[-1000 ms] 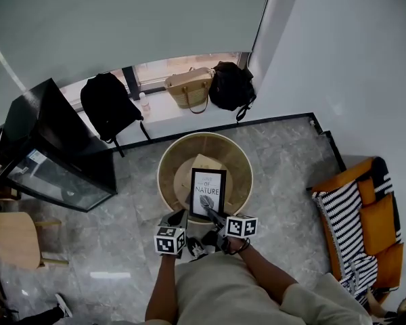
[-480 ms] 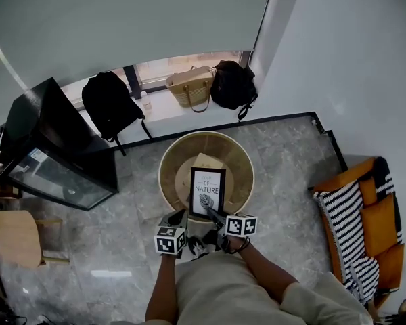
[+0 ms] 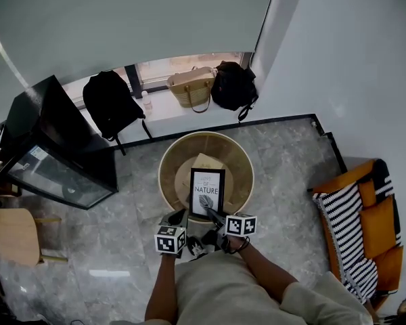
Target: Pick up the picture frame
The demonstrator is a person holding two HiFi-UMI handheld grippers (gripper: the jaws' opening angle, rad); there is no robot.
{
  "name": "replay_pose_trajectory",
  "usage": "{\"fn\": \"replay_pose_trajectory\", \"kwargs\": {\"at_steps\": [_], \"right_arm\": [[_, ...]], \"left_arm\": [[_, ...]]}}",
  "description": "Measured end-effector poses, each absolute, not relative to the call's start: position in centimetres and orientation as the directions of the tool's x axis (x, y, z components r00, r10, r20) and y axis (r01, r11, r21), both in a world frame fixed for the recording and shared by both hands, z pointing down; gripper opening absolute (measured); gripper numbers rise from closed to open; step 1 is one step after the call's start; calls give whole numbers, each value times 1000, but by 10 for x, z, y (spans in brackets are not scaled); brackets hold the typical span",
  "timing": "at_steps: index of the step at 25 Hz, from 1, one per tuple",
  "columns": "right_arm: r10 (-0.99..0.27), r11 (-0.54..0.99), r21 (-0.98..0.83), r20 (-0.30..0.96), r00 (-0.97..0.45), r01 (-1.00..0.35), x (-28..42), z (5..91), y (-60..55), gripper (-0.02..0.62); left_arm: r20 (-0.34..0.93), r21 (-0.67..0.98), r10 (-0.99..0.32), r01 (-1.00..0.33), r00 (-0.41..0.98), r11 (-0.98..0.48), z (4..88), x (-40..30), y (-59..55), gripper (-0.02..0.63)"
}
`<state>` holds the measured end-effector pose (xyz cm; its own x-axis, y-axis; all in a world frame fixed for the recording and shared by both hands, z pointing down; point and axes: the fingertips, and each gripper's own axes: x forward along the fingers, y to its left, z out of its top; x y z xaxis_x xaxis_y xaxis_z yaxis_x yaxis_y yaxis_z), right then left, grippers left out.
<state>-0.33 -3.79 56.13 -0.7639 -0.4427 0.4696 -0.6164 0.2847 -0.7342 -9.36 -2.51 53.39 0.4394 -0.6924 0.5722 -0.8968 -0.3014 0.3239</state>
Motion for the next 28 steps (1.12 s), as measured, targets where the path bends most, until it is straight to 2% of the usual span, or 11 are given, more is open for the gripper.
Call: {"fn": "replay_pose_trajectory", "kwargs": {"at_steps": [28], "right_arm": [[-445, 277, -726, 483, -754, -629, -6, 562, -35, 41]], "left_arm": [[585, 302, -692, -905, 424, -299, 533, -104, -24, 20]]}}
